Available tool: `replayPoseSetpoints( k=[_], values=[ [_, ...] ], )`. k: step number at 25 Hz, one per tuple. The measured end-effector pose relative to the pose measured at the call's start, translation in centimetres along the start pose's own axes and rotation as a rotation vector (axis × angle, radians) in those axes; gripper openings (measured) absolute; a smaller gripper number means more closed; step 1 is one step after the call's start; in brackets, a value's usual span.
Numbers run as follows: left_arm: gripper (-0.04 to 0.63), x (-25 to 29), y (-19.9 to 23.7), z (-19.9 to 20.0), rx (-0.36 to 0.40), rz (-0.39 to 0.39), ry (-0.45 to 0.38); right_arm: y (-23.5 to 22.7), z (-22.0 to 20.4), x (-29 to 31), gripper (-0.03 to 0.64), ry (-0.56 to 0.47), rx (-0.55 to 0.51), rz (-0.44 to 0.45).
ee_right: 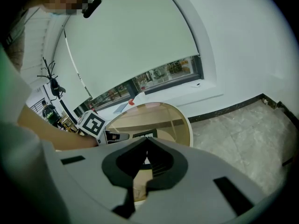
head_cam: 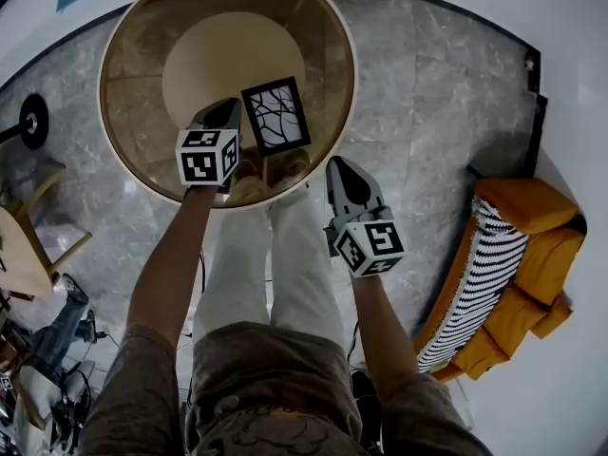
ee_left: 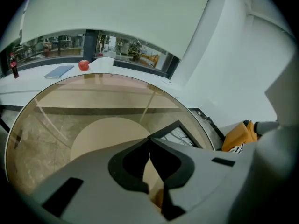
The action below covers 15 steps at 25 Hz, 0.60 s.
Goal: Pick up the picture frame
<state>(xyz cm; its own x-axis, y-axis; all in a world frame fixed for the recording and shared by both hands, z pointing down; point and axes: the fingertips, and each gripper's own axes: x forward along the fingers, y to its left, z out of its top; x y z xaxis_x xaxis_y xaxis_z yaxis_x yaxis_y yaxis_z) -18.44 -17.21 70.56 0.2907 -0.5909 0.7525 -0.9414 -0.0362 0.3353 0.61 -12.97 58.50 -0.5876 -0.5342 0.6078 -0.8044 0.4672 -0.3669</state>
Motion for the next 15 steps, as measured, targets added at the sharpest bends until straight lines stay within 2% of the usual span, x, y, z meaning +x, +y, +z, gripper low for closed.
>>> replayPoseSetpoints(
  k=[15],
  values=[
    [0.017, 2.0, 1.0, -0.2, 0.008, 0.033, 0.047, -1.0, -1.4, 0.0, 0.017, 0.029, 0.023, -0.004]
  ],
)
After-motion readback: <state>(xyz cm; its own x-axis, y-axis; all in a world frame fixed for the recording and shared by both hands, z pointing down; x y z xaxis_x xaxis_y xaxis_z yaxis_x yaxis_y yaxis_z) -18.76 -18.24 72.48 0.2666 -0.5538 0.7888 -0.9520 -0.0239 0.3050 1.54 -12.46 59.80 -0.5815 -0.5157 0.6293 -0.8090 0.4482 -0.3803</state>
